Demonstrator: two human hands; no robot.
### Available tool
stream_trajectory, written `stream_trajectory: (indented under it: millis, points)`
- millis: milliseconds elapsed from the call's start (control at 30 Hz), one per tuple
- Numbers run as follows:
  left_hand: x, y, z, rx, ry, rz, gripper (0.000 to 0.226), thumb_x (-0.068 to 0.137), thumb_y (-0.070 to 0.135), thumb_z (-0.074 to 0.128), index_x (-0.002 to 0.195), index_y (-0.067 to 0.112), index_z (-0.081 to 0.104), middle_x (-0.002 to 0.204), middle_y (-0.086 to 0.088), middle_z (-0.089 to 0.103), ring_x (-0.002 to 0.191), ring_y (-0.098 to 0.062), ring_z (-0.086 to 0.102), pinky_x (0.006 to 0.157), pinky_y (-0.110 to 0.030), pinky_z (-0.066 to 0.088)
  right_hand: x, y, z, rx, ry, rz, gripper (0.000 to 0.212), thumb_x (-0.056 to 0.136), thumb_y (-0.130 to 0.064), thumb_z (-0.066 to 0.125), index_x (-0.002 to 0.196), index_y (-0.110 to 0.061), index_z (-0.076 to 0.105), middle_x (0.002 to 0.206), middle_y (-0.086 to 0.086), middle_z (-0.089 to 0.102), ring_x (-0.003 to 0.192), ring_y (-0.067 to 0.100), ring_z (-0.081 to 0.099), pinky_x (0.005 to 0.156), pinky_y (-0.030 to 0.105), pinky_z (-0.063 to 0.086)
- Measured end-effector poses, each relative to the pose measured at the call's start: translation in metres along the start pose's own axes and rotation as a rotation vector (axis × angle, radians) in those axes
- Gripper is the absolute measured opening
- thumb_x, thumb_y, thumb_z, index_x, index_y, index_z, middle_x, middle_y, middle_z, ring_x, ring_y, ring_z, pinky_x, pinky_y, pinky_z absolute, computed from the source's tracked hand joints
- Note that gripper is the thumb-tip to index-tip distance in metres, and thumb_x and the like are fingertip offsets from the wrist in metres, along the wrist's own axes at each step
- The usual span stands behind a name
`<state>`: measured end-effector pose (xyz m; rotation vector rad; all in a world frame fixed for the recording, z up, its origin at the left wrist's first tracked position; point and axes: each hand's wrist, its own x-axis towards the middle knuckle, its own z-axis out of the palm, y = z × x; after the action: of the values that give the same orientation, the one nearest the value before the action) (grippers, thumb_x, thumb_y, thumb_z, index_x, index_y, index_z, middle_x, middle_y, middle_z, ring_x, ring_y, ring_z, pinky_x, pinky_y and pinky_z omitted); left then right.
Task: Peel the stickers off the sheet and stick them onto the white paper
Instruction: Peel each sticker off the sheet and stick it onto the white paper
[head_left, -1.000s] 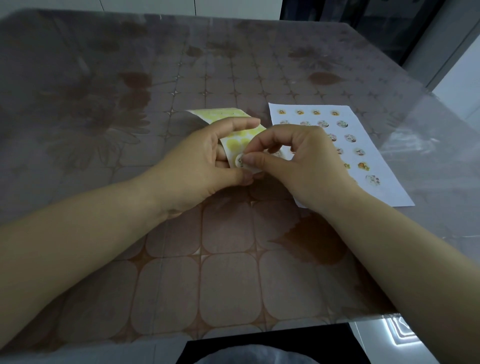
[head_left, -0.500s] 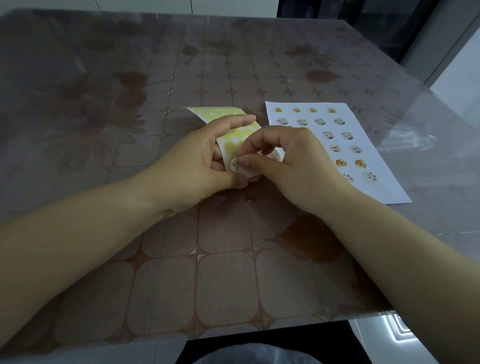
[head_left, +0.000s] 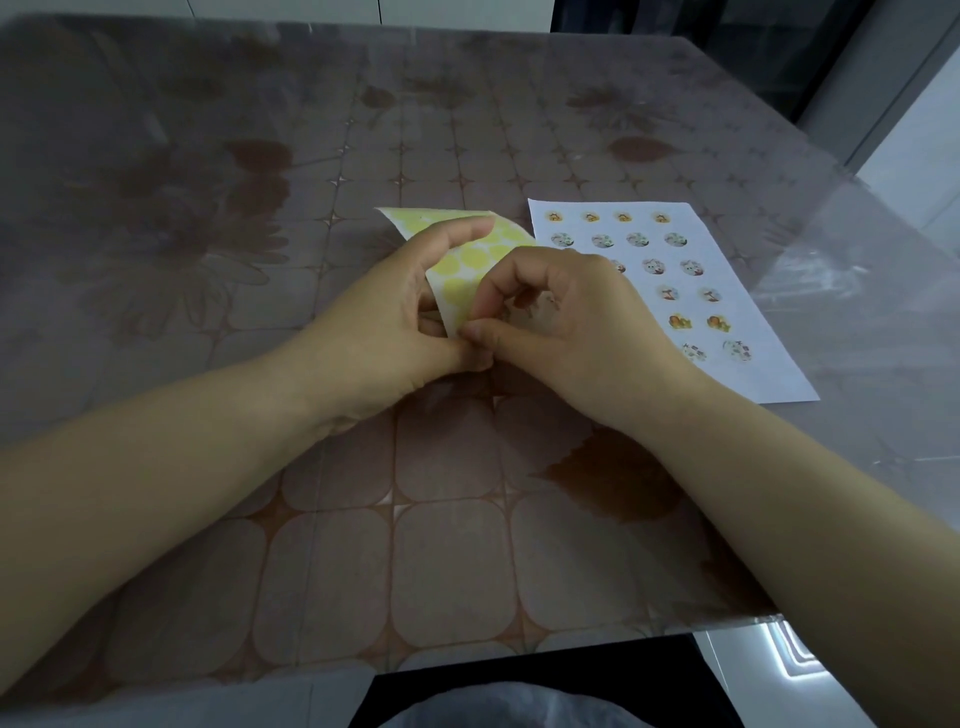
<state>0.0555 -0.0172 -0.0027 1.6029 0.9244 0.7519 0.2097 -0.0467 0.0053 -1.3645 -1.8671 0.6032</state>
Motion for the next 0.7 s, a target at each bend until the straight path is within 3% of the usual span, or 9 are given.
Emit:
stream_trajectory:
  millis: [67, 167, 267, 400, 467, 600, 700]
  points:
    - [0.001, -0.002, 0.001, 0.007, 0.034, 0.017, 0.082, 0.068, -0.009, 0.075, 0.129, 0.036, 0.044, 0.097, -0.018, 0.071, 0.082, -0.022, 0.068, 0.078, -0.036, 0.056, 0.000, -0.001, 0.000, 0.014, 0.019, 0.005, 0.011, 0.079, -0.019, 0.071, 0.073, -0.024, 0.063, 0.070, -0.017, 0.060, 0.078, 0.004, 0.054, 0.071, 0.009, 0.038]
    - [0.003, -0.003, 0.001, -0.058, 0.096, 0.026, 0.067, 0.076, -0.005, 0.073, 0.124, 0.032, 0.045, 0.081, -0.006, 0.075, 0.073, -0.014, 0.072, 0.067, -0.024, 0.057, 0.002, 0.000, -0.002, 0.126, 0.068, 0.047, 0.009, 0.079, -0.015, 0.071, 0.074, -0.017, 0.064, 0.066, -0.012, 0.061, 0.064, 0.000, 0.055, 0.062, 0.006, 0.037]
    - [0.003, 0.000, 0.001, 0.025, 0.116, 0.024, 0.061, 0.079, 0.009, 0.071, 0.125, 0.036, 0.043, 0.071, -0.005, 0.074, 0.069, -0.017, 0.072, 0.069, -0.031, 0.058, 0.004, 0.002, -0.002, 0.203, 0.116, 0.084, 0.008, 0.079, -0.012, 0.071, 0.075, -0.015, 0.065, 0.064, -0.011, 0.059, 0.055, -0.001, 0.049, 0.053, 0.006, 0.035]
    - [0.002, 0.002, 0.002, 0.056, 0.095, 0.009, 0.071, 0.079, -0.005, 0.069, 0.132, 0.032, 0.040, 0.062, -0.005, 0.071, 0.062, -0.015, 0.071, 0.065, -0.022, 0.057, 0.007, 0.003, -0.002, 0.204, 0.117, 0.097, 0.010, 0.080, -0.013, 0.070, 0.074, -0.018, 0.063, 0.065, -0.010, 0.059, 0.057, 0.000, 0.048, 0.054, 0.008, 0.035]
    - [0.001, 0.001, 0.003, 0.036, 0.083, -0.021, 0.075, 0.077, -0.008, 0.068, 0.133, 0.033, 0.040, 0.063, -0.007, 0.071, 0.061, -0.013, 0.070, 0.062, -0.020, 0.056, 0.009, 0.005, -0.004, 0.196, 0.131, 0.100, 0.010, 0.081, -0.014, 0.069, 0.075, -0.018, 0.063, 0.064, -0.010, 0.058, 0.055, -0.001, 0.048, 0.054, 0.007, 0.035]
    - [0.004, -0.003, 0.000, 0.008, 0.108, -0.029, 0.076, 0.078, -0.005, 0.069, 0.134, 0.037, 0.038, 0.069, -0.010, 0.073, 0.067, -0.018, 0.072, 0.067, -0.029, 0.058, 0.011, 0.004, -0.019, 0.149, 0.118, 0.148, 0.010, 0.082, -0.020, 0.069, 0.074, -0.022, 0.063, 0.066, -0.012, 0.060, 0.056, 0.002, 0.049, 0.051, 0.007, 0.035]
    - [0.006, -0.005, -0.004, -0.023, 0.153, 0.010, 0.074, 0.081, -0.006, 0.065, 0.134, 0.038, 0.037, 0.072, -0.005, 0.074, 0.072, -0.015, 0.072, 0.065, -0.021, 0.056, 0.007, -0.001, -0.053, 0.090, -0.004, 0.273, 0.012, 0.078, -0.032, 0.071, 0.076, -0.021, 0.068, 0.071, -0.002, 0.065, 0.054, 0.001, 0.048, 0.050, 0.012, 0.035]
